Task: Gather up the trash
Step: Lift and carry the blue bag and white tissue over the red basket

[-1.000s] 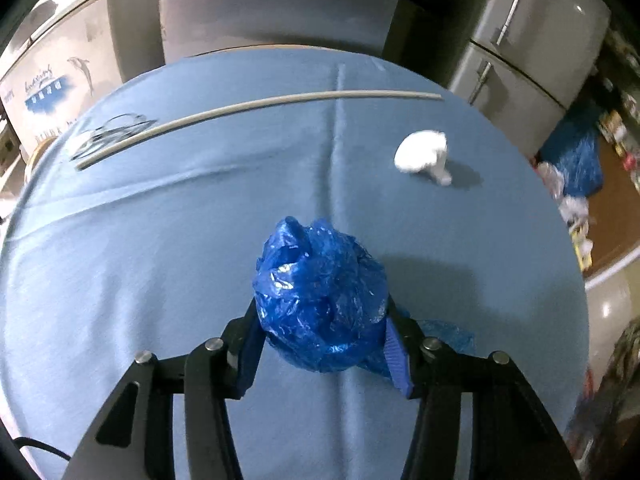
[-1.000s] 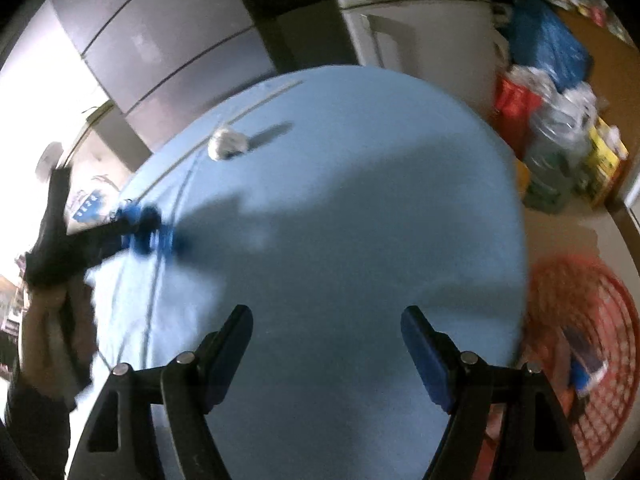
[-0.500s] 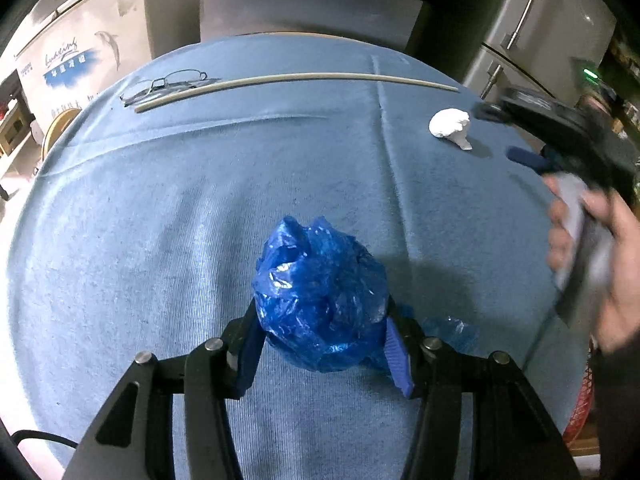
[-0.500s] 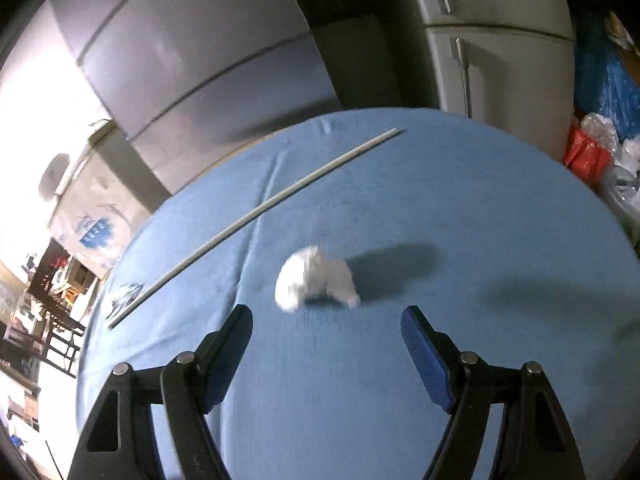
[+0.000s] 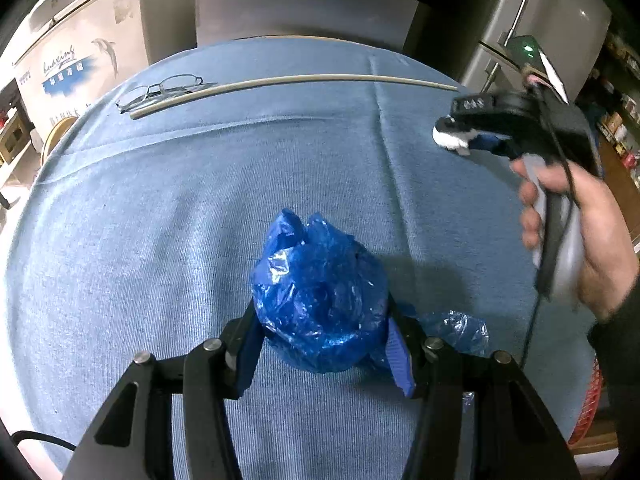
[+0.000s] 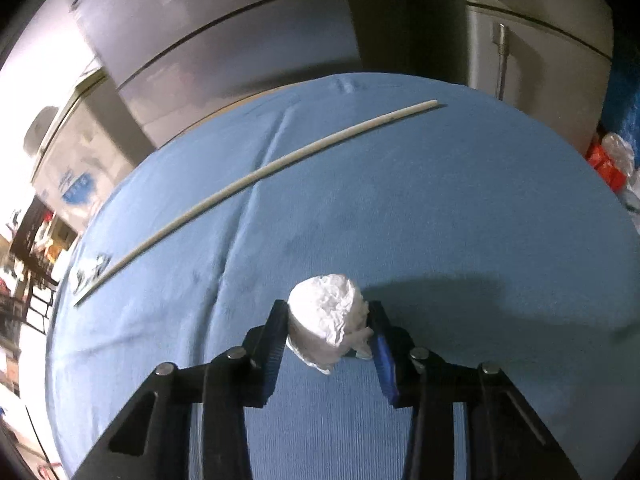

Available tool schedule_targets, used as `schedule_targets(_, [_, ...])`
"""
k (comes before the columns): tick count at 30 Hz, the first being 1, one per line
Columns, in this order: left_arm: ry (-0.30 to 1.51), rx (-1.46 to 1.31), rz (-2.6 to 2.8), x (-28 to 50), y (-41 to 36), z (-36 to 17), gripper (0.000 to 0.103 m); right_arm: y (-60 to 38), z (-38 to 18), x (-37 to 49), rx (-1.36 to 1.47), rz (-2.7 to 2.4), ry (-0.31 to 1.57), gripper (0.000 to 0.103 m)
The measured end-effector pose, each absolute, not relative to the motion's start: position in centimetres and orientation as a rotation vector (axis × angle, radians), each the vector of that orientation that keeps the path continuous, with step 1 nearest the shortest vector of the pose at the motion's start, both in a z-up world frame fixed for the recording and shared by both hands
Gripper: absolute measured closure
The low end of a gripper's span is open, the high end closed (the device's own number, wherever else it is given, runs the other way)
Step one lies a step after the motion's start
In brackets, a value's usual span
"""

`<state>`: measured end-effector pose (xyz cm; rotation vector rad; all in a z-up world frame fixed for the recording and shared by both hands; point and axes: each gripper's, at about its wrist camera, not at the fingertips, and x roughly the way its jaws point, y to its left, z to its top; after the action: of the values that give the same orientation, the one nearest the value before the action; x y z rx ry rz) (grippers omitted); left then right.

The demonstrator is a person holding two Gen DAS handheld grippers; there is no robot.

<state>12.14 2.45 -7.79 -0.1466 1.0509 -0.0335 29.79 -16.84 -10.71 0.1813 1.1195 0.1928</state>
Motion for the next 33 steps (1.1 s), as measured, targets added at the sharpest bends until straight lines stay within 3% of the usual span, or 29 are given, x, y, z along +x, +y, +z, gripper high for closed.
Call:
schedule_targets(18, [1.066, -0.095, -0.065, 7.5, -0.6, -6.3, 0.048, -22.9, -8.0, 7.6, 0.326, 0.257, 1.075, 0.061])
schedule_targets(33, [1.059, -0.057, -0.108, 5.2, -3.0, -6.0, 0.049, -23.9, -7.3, 2.2, 0.375, 0.239, 1.053, 0.061])
